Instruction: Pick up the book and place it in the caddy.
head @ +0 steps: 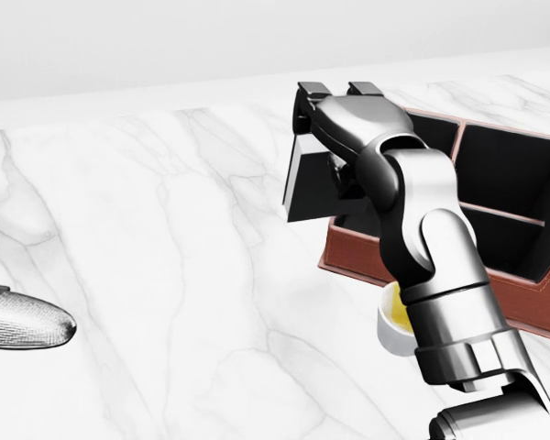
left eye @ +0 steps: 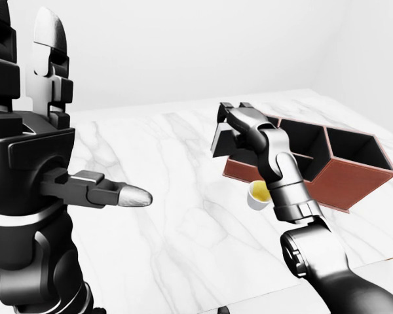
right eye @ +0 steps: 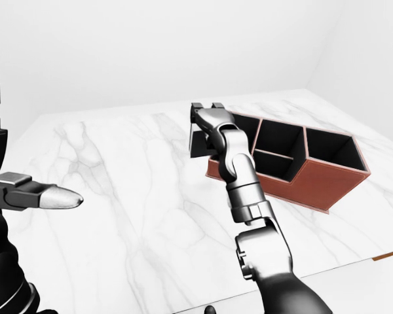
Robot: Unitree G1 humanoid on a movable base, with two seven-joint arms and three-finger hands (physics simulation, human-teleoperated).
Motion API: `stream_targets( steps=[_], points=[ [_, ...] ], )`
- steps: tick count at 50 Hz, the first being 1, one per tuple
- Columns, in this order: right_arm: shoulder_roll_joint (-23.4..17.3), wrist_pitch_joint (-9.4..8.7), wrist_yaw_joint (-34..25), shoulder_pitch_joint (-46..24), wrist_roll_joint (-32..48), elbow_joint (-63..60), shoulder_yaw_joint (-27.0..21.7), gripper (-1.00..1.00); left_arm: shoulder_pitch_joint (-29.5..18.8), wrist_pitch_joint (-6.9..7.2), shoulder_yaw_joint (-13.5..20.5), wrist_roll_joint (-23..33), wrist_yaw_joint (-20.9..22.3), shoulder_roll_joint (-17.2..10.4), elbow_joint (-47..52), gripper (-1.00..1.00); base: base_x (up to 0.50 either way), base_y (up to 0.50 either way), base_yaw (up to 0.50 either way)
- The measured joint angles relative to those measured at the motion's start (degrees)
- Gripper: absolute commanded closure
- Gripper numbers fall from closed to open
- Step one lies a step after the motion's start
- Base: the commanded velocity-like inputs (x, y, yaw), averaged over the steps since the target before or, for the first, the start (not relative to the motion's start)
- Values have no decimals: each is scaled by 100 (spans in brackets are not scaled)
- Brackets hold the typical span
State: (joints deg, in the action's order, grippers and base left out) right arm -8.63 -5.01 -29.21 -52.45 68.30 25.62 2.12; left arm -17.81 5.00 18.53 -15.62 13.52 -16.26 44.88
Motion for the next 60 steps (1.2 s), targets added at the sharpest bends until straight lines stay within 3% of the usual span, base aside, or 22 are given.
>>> stream_targets(
  steps=[26,60],
  points=[
    [-661,0,-507,518,109,-908,-417,100,28,0,-98,57,21,96,281,-100,0,0,0],
    [-1355,0,-490,559,40,-672,-752,100,46,0,-145,80,35,151,436,-100,0,0,0]
  ],
)
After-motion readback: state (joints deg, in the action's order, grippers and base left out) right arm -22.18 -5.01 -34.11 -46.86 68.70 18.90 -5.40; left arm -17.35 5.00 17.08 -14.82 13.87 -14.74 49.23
